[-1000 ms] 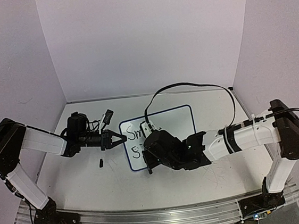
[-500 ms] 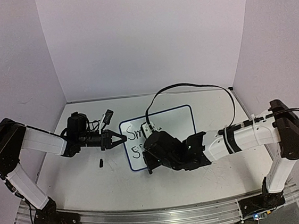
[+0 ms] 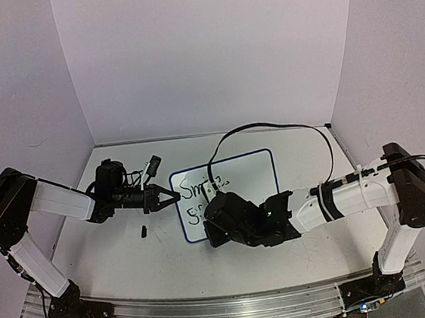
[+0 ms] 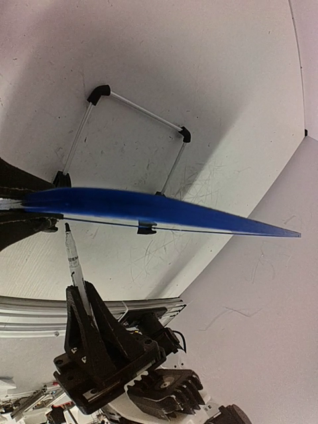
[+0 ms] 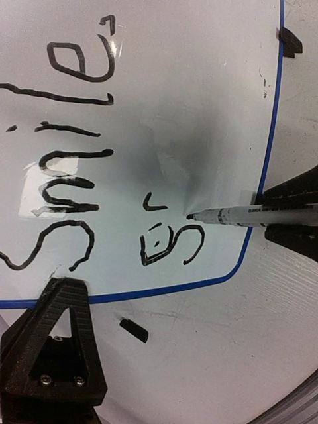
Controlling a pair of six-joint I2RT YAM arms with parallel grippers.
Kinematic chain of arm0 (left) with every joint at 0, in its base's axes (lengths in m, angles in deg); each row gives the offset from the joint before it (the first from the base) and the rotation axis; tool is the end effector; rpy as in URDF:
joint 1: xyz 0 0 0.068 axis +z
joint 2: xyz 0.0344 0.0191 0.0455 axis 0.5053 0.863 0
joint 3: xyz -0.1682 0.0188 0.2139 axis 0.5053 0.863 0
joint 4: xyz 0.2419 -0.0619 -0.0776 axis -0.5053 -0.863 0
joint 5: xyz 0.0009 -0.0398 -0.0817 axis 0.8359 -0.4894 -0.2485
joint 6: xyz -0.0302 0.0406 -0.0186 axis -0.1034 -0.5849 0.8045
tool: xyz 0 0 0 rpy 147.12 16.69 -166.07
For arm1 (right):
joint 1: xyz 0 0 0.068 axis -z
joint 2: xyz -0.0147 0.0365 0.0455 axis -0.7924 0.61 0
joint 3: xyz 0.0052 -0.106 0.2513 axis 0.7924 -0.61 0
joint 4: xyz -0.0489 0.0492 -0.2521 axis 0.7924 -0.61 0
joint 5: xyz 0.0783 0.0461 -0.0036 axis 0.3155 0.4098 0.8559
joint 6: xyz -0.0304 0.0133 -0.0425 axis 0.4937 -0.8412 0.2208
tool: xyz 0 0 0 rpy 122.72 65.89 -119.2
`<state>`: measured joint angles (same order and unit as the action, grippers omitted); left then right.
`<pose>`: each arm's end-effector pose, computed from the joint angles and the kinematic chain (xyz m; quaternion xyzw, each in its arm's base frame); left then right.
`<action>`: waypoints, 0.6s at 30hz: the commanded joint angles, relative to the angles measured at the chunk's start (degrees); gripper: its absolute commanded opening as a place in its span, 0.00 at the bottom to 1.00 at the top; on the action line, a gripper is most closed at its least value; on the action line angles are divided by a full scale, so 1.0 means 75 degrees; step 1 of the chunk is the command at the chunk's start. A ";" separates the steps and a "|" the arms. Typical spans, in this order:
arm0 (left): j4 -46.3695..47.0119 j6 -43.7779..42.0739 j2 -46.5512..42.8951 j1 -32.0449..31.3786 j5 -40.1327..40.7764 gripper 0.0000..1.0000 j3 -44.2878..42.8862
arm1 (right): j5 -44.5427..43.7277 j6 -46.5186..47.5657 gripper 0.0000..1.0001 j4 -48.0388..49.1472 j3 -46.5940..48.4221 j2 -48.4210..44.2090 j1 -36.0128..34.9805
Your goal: Write a sentence on the whiteboard
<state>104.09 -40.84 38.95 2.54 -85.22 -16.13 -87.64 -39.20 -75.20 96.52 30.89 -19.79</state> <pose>0.2646 -0.1710 0.1747 0.3350 0.7143 -0.5115 0.3403 0.1336 0.3709 0.2053 -0.2346 0.8634 0.2088 0.3950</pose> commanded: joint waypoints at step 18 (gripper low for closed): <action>-0.0448 -0.0394 0.0163 -0.0058 0.0533 0.00 -0.0140 | -0.1059 0.1020 0.00 0.0733 -0.0010 -0.0402 -0.0121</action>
<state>104.09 -40.82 38.95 2.54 -85.22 -16.13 -92.13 -33.66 -71.09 95.12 28.27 -20.76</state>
